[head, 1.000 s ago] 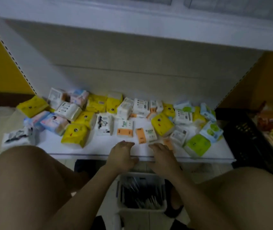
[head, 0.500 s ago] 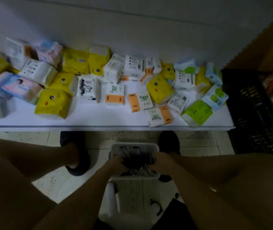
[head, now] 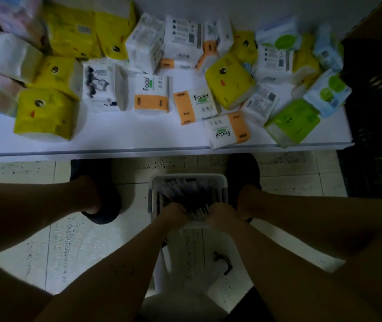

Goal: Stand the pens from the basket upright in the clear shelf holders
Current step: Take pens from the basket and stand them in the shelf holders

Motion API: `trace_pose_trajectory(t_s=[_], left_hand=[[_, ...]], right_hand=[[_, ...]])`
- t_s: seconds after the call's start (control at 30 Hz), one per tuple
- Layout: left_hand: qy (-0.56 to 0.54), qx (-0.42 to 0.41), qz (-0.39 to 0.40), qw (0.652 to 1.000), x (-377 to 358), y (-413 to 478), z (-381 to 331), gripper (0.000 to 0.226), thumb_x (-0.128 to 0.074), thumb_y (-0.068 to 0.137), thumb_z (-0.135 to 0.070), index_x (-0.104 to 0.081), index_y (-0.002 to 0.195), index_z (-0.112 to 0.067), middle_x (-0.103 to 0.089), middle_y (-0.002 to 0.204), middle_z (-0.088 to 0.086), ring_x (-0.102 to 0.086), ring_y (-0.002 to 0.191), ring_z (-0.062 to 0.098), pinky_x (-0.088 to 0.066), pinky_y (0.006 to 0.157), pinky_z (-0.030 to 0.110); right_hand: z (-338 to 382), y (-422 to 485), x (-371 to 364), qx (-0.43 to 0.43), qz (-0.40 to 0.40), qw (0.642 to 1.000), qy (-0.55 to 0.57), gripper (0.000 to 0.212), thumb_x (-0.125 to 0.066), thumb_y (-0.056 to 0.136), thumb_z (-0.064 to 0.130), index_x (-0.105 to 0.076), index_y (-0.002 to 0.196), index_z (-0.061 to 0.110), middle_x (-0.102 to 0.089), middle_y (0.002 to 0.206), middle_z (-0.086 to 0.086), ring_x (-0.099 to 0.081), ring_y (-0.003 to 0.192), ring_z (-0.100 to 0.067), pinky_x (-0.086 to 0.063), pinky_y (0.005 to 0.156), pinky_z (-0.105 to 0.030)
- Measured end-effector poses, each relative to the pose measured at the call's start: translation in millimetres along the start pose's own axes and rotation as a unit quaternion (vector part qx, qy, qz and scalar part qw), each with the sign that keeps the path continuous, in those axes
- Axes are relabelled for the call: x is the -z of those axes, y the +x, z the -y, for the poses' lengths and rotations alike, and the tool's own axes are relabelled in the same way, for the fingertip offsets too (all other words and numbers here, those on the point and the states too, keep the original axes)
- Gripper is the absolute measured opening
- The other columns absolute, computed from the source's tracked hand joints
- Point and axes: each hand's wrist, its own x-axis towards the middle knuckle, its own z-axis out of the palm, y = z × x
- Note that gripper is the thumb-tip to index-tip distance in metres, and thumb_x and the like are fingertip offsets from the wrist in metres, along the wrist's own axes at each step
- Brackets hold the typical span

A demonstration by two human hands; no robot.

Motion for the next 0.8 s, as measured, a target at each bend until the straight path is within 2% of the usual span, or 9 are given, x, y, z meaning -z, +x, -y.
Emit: trace_pose_trajectory(t_s=[0.1,0.17,0.23,0.37,0.5,0.57,0.67,0.73,0.8], left_hand=[[0.025,0.004,0.011,1.0,-9,4,-3,0.027,-0.055,0.094,-0.016,-0.067,0.114,-0.002,-0.062,0.121,0.014,-0.057,0.112,0.025,-0.047,0.095,0.033],[0.013,0.022,0.001,1.0,-13,9,-3,0.029,-0.057,0.093,-0.018,-0.066,0.117,-0.005,-0.062,0.118,0.011,-0.057,0.111,0.025,-0.047,0.091,0.03],[-0.031,0.053,0.0,0.998,-20,11,-2,0.031,-0.061,0.092,-0.018,-0.063,0.119,-0.004,-0.06,0.111,0.008,-0.059,0.099,0.022,-0.048,0.079,0.025],[-0.097,0.098,0.001,0.99,-29,17,-1,0.042,-0.066,0.088,-0.023,-0.057,0.127,-0.009,-0.059,0.116,0.007,-0.054,0.074,0.008,-0.047,0.049,0.013],[-0.129,0.147,0.018,0.981,-25,24,-10,0.052,-0.065,0.09,-0.026,-0.048,0.137,-0.011,-0.051,0.133,0.011,-0.056,0.102,0.023,-0.05,0.065,0.024],[-0.171,0.171,0.025,0.97,-23,26,-12,0.049,-0.068,0.088,-0.025,-0.051,0.132,-0.011,-0.056,0.124,0.012,-0.058,0.101,0.025,-0.049,0.07,0.028],[-0.269,0.197,0.028,0.943,-21,25,-12,0.019,-0.066,0.089,-0.02,-0.062,0.104,-0.008,-0.062,0.097,0.011,-0.054,0.072,0.017,-0.045,0.055,0.023],[-0.323,0.206,0.033,0.923,-22,24,-15,0.007,-0.061,0.092,-0.014,-0.061,0.089,-0.008,-0.06,0.085,0.007,-0.052,0.064,0.015,-0.042,0.053,0.023],[-0.351,0.208,0.02,0.913,-22,23,-16,0.006,-0.062,0.091,-0.01,-0.062,0.091,-0.004,-0.061,0.085,0.01,-0.053,0.067,0.019,-0.042,0.058,0.027]], right_hand=[[-5,1,-11,0.018,-0.012,0.999,0.045,0.021,-0.052,0.099,0.02,-0.063,0.097,0.002,-0.06,0.088,-0.015,-0.058,0.082,-0.024,-0.035,0.055,-0.022],[-5,2,-13,0.037,-0.007,0.997,0.064,0.033,-0.05,0.1,0.019,-0.057,0.124,-0.002,-0.06,0.116,-0.022,-0.056,0.112,-0.033,-0.043,0.083,-0.026],[-7,1,-16,0.052,0.005,0.998,0.046,0.04,-0.047,0.101,0.021,-0.049,0.136,0.002,-0.055,0.13,-0.02,-0.05,0.123,-0.033,-0.04,0.101,-0.036],[-11,2,-27,0.055,-0.009,0.996,0.075,0.034,-0.048,0.1,0.018,-0.061,0.119,-0.007,-0.061,0.12,-0.026,-0.056,0.114,-0.034,-0.042,0.096,-0.036],[-6,-5,-26,0.053,-0.055,0.993,0.09,0.035,-0.052,0.097,0.019,-0.058,0.126,0.001,-0.057,0.127,-0.017,-0.053,0.119,-0.029,-0.041,0.091,-0.025],[-6,-7,-26,0.082,-0.063,0.989,0.106,0.029,-0.05,0.098,0.015,-0.062,0.119,-0.002,-0.062,0.118,-0.019,-0.057,0.111,-0.03,-0.035,0.075,-0.018],[-9,-10,-26,0.07,-0.054,0.989,0.119,0.026,-0.047,0.098,0.011,-0.067,0.09,-0.004,-0.063,0.094,-0.024,-0.059,0.094,-0.033,-0.027,0.052,-0.018],[-9,-12,-25,0.065,-0.049,0.99,0.113,0.031,-0.046,0.099,0.011,-0.057,0.07,0.009,-0.055,0.074,-0.015,-0.054,0.084,-0.028,-0.031,0.05,-0.015],[-11,-11,-25,0.054,-0.032,0.992,0.108,0.03,-0.046,0.099,0.013,-0.059,0.073,0.008,-0.058,0.08,-0.017,-0.057,0.09,-0.029,-0.037,0.057,-0.019]])
